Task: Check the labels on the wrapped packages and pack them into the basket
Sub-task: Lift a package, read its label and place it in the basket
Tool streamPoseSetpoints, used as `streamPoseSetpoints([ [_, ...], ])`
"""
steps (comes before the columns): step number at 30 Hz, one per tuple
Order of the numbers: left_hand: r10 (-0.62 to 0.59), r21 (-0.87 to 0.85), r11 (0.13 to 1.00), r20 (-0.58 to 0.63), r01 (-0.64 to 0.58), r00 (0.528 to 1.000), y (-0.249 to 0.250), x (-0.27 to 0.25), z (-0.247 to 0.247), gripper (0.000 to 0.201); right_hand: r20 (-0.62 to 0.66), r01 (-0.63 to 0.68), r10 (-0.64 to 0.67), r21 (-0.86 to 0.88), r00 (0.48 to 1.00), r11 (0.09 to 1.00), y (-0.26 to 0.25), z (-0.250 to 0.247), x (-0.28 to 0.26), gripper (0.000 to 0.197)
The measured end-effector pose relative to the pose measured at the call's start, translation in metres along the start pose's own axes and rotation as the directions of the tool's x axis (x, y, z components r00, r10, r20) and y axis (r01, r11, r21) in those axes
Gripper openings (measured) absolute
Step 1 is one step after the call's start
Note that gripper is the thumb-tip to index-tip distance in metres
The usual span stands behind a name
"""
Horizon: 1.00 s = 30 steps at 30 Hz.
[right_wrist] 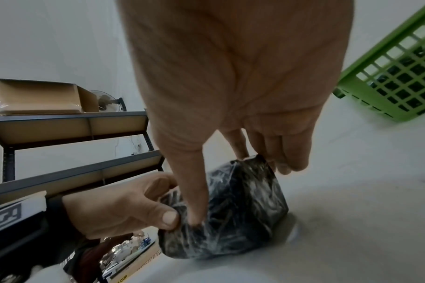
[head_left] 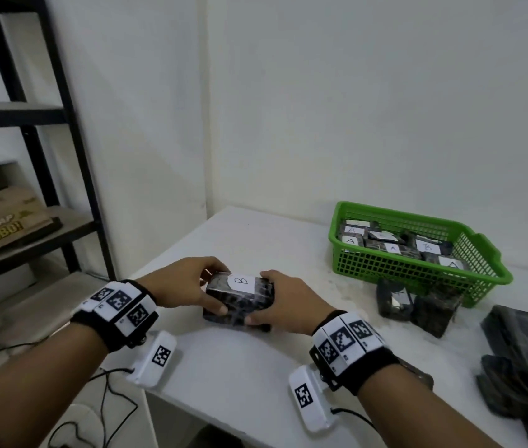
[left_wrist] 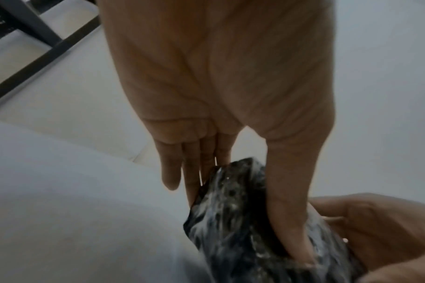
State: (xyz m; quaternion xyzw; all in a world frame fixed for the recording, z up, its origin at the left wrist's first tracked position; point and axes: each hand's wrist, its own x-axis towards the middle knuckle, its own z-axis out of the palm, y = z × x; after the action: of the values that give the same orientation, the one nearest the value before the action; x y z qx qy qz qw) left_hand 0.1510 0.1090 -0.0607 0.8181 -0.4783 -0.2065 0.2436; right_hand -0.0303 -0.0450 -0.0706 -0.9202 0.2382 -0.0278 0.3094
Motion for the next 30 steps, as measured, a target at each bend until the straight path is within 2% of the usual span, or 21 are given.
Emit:
streamPoseSetpoints([
  [3, 0.040, -0.238, 0.970, -0.042, -0.049, 0.998, -0.002, 0.006, 0.004, 0.062, -0.093, 0.021, -0.007, 0.145, 0.996, 0.989, 0.010, -0.005, 0.002, 0.088],
  [6, 0.079, -0.441, 0.891, -0.086, -0.109, 0.993, 0.007, 0.011, 0.011, 0.059, -0.174, 0.041, 0.018, 0.331, 0.985, 0.943, 0.022, -0.014, -0.002, 0.085],
  [8, 0.106, -0.537, 0.830, -0.113, -0.150, 0.988, 0.017, 0.018, 0.020, 0.058, -0.217, 0.062, 0.049, 0.477, 0.975, 0.877, 0.030, -0.021, -0.008, 0.082],
  [10, 0.154, -0.621, 0.759, -0.123, -0.197, 0.980, 0.032, 0.025, 0.032, 0.065, -0.258, 0.095, 0.078, 0.596, 0.963, 0.798, 0.036, -0.031, -0.017, 0.073],
  [12, 0.236, -0.699, 0.676, -0.092, -0.232, 0.967, 0.050, 0.033, 0.046, 0.066, -0.303, 0.123, 0.122, 0.677, 0.945, 0.725, 0.045, -0.043, -0.026, 0.069],
  [15, 0.328, -0.798, 0.547, -0.072, -0.252, 0.942, 0.084, 0.042, 0.068, 0.048, -0.372, 0.168, 0.158, 0.706, 0.915, 0.688, 0.066, -0.062, -0.038, 0.073],
  [19, 0.341, -0.845, 0.459, -0.118, -0.275, 0.932, 0.123, 0.056, 0.088, 0.045, -0.378, 0.188, 0.163, 0.735, 0.911, 0.652, 0.098, -0.088, -0.058, 0.101],
  [22, 0.369, -0.894, 0.373, -0.102, -0.247, 0.924, 0.145, 0.066, 0.098, 0.048, -0.380, 0.205, 0.158, 0.752, 0.911, 0.627, 0.120, -0.105, -0.075, 0.093],
  [24, 0.396, -0.902, 0.359, -0.085, -0.239, 0.914, 0.158, 0.073, 0.106, 0.049, -0.391, 0.203, 0.163, 0.737, 0.906, 0.644, 0.132, -0.114, -0.083, 0.095],
  [28, 0.363, -0.903, 0.352, -0.111, -0.247, 0.925, 0.175, 0.084, 0.118, 0.047, -0.392, 0.162, 0.196, 0.713, 0.899, 0.683, 0.148, -0.125, -0.086, 0.108],
  [30, 0.391, -0.904, 0.353, -0.090, -0.240, 0.916, 0.180, 0.089, 0.123, 0.048, -0.433, 0.165, 0.218, 0.688, 0.875, 0.707, 0.151, -0.127, -0.083, 0.107],
])
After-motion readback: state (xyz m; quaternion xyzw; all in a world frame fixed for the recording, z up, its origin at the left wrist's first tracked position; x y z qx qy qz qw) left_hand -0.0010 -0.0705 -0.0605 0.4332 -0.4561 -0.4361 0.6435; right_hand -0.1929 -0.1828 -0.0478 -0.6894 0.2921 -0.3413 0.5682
